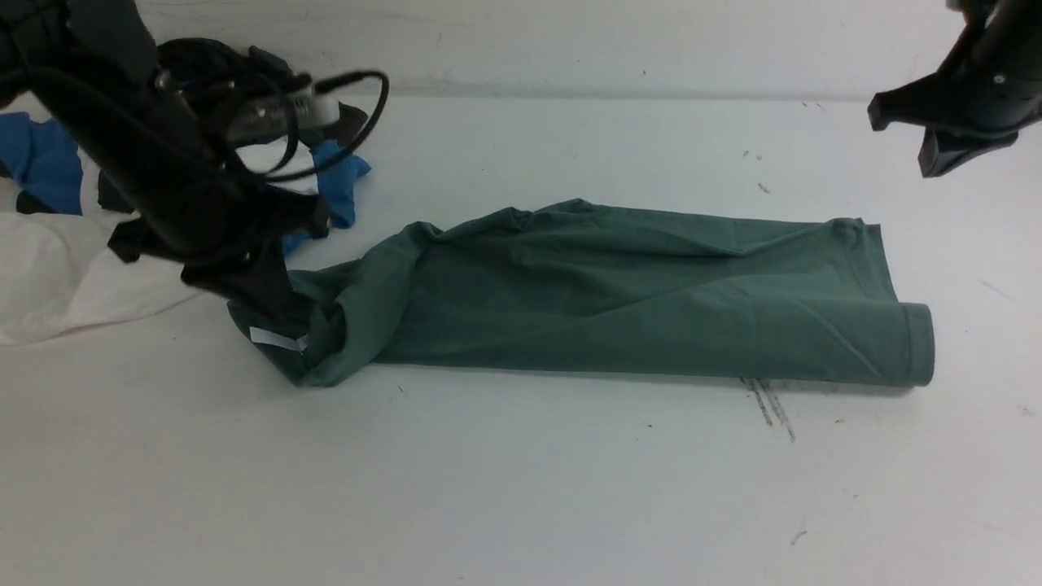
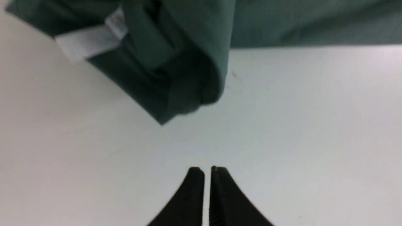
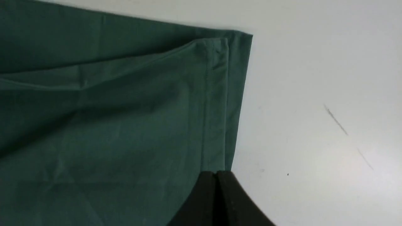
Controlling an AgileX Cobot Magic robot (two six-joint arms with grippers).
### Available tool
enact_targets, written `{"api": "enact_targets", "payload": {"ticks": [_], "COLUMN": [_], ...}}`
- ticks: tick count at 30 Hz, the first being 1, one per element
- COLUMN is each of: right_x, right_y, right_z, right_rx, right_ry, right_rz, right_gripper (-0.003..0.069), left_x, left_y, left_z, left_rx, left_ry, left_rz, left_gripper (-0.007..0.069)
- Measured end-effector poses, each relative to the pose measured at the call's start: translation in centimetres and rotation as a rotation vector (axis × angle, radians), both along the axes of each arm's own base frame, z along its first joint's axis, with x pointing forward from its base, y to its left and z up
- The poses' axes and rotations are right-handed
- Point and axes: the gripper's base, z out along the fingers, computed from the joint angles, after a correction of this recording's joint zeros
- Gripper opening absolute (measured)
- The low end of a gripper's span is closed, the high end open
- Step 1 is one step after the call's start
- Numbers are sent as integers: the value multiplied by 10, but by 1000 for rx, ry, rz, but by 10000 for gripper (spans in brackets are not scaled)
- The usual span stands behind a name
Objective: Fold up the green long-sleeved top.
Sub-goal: Use both arms to drag the lower edge of the fabric forward and fold it over the upper edge
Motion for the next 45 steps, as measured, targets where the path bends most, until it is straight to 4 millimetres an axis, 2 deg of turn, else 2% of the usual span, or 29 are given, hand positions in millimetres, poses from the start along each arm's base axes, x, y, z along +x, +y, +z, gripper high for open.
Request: {"api": "enact_targets", "payload": {"ticks": [2,6,7,10,14,16,19,22,23,24,26,28,30,33,35,37,41,42,44,45], "right_x": [2,7,7,11,14,14,14,14,14,14,14,13,12,8,0,-8,-19,-23,-26,-29], "right_y": [1,3,3,4,4,4,4,4,5,5,6,6,6,7,8,9,8,8,8,8], "right_z": [-11,-25,-25,-36,-43,-43,-43,-43,-43,-43,-43,-43,-41,-42,-46,-48,-57,-65,-72,-79], "right_rx": [14,34,34,36,36,36,38,41,48,53,59,60,65,78,89,97,99,98,96,94], "right_ry": [27,58,58,82,95,97,97,97,97,97,97,96,93,105,129,154,199,230,251,277], "right_rz": [0,-1,-1,-1,-1,-1,-1,-2,-2,-1,0,5,7,6,5,3,0,-5,-7,-10], "right_gripper": [-14,-14,-14,-14,-14,-14,-14,-14,-14,-14,-14,-14,-14,-14,-14,-14,-14,-14,-14,-14], "left_x": [-2,6,7,17,23,26,30,33,35,36,37,40,49,59,66,74,85,91,94,98], "left_y": [-1,-10,-11,-27,-36,-38,-38,-38,-39,-38,-36,-31,-16,4,17,28,37,42,46,50], "left_z": [-12,-20,-21,-35,-49,-57,-69,-78,-85,-87,-85,-76,-48,-20,-5,-1,-16,-33,-42,-53], "left_rx": [0,0,0,-1,1,3,9,14,17,19,17,13,3,-7,-7,4,40,74,94,118], "left_ry": [15,-32,-39,-85,-92,-83,-66,-60,-48,-45,-36,-40,-83,-144,-192,-211,-181,-150,-137,-122], "left_rz": [14,14,13,-4,-36,-41,-38,-34,-33,-32,-31,-25,2,46,83,105,107,105,105,104], "left_gripper": [104,253,270,402,451,451,408,299,169,90,34,8,-1,-1,-1,-1,-1,-1,-1,0]}}
